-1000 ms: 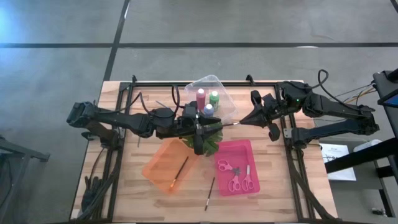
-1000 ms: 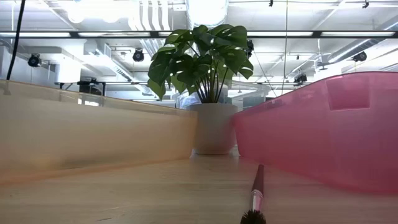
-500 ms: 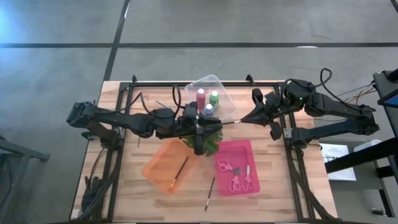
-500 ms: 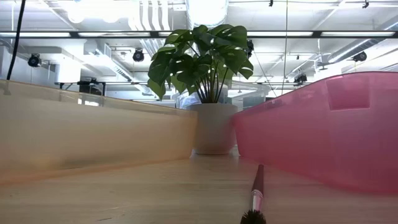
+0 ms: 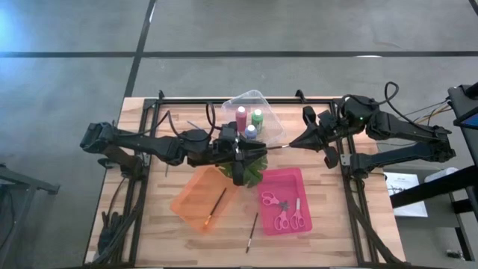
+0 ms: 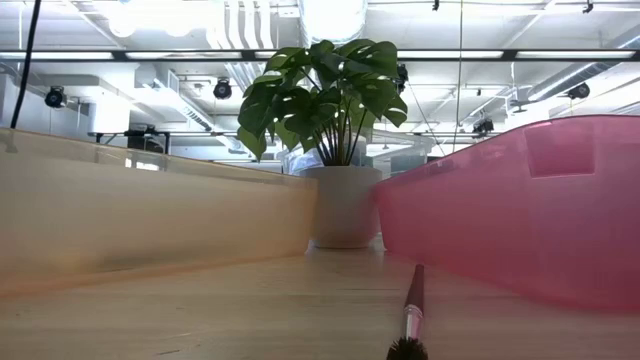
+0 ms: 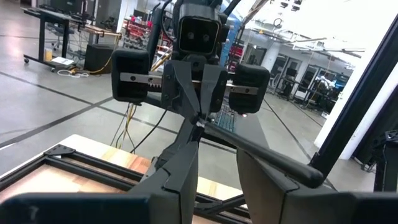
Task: Pick & Place Paint Supplies
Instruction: Put the white eyeshadow brush into the orange bin, then put the bottom blue paint brush into the orange bin
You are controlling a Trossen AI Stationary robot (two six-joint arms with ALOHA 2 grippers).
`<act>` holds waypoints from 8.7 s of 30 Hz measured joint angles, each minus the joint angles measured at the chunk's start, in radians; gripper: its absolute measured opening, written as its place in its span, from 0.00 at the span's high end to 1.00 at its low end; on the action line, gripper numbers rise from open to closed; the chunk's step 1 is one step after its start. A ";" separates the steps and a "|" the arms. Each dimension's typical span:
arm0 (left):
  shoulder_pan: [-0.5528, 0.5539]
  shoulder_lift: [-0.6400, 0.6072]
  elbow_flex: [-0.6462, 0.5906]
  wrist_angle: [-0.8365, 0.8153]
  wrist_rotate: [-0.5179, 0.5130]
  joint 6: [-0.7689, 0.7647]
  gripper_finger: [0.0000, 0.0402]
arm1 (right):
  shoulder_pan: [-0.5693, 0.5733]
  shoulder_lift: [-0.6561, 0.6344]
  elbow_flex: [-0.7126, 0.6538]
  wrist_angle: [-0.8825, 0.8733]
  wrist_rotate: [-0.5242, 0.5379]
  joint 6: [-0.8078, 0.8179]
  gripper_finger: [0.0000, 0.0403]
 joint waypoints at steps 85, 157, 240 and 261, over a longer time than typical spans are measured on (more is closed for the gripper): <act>-0.477 -0.161 -0.001 -0.822 -0.342 -0.645 0.96 | 0.000 -0.029 -0.002 -0.003 -0.026 0.257 0.48; 0.041 -0.093 -0.473 -0.909 0.834 -0.269 0.84 | 0.000 -0.031 -0.007 -0.112 0.025 0.238 0.47; 0.873 -0.309 -0.707 -1.097 0.169 -0.476 0.76 | 0.000 -0.032 -0.005 -0.064 0.075 0.297 0.47; 0.873 -0.057 -0.712 -1.004 0.056 -0.421 0.76 | 0.002 -0.032 -0.005 -0.064 0.076 0.323 0.47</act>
